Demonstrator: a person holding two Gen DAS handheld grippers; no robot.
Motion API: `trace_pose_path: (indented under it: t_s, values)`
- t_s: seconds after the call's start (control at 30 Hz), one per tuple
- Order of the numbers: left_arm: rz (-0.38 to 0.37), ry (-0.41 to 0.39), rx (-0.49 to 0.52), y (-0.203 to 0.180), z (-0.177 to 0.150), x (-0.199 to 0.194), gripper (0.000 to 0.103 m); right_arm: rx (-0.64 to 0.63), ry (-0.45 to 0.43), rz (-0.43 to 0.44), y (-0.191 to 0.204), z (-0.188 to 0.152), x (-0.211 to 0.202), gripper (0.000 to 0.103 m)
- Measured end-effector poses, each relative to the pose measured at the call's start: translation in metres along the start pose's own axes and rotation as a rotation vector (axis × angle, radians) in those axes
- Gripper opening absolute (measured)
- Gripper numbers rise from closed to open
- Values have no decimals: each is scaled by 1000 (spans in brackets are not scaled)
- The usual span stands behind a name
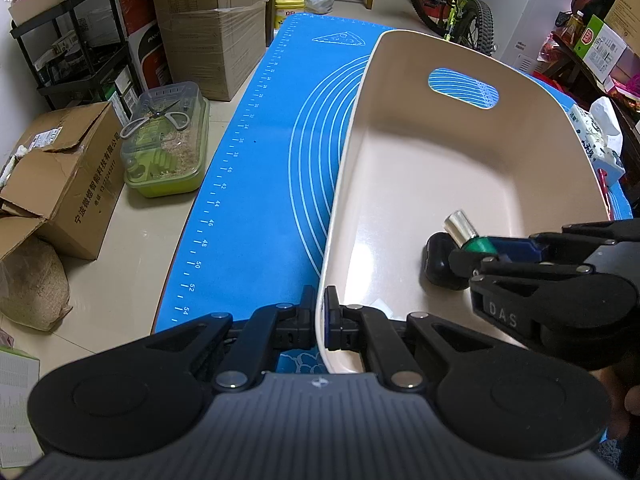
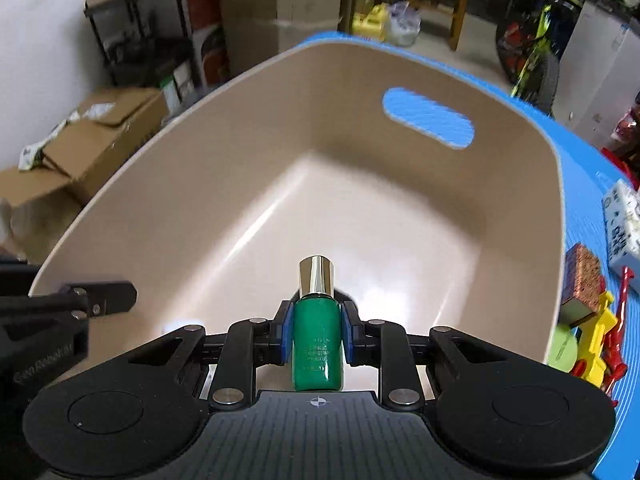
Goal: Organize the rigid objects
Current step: 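Carry the green bottle into the bin and release it, then grasp the red figure with the right tool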
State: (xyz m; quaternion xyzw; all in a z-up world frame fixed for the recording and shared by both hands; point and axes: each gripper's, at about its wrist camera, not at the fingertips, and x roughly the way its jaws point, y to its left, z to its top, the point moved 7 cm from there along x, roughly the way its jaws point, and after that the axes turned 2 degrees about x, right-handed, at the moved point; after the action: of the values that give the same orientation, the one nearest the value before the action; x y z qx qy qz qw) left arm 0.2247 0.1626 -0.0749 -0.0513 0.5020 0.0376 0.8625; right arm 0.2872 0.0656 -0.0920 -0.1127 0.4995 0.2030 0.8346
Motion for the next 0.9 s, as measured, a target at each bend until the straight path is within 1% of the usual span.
trace_pose_path:
  t_s: [0.1,0.13,0.17,0.2,0.23,0.27,0.43,0.57,0.7,0.8,0.9]
  values:
    - [-1,1,-2,0,0,0,5,10,12,7,-1,1,1,33]
    - [0,0,-1,0,0,0,5,14,16,11,-1,0,2,35]
    - [0,0,0,0,0,0,5,21,11,14,-2,0,1,42]
    - [1,1,-1,0,-1,0,5,30,-4,20,-2,1,-2,45]
    - [-1,1,-3,0,-1,1,5,36,-14,31,-4,0,-5,53]
    - [-2,1,-4,0,-1,0,5,41,-30,39,-5,1,-9,54]
    - [-1,2,-4,0,-1,1,5,56,-123,45,-20,3,-39,54]
    - [-1,2,-3,0,-1,1,5,108,-194,35,-50,3,-68,54]
    - [-1,2,-3,0,-1,0,5,167,-250,-4,-89,2,-92,55]
    - [0,2,-3,0,-1,0,6,216,-268,-55,-124,-3,-101,55]
    - [-1,2,-3,0,0,1,6,279,-266,-89,-160,-11,-102,55]
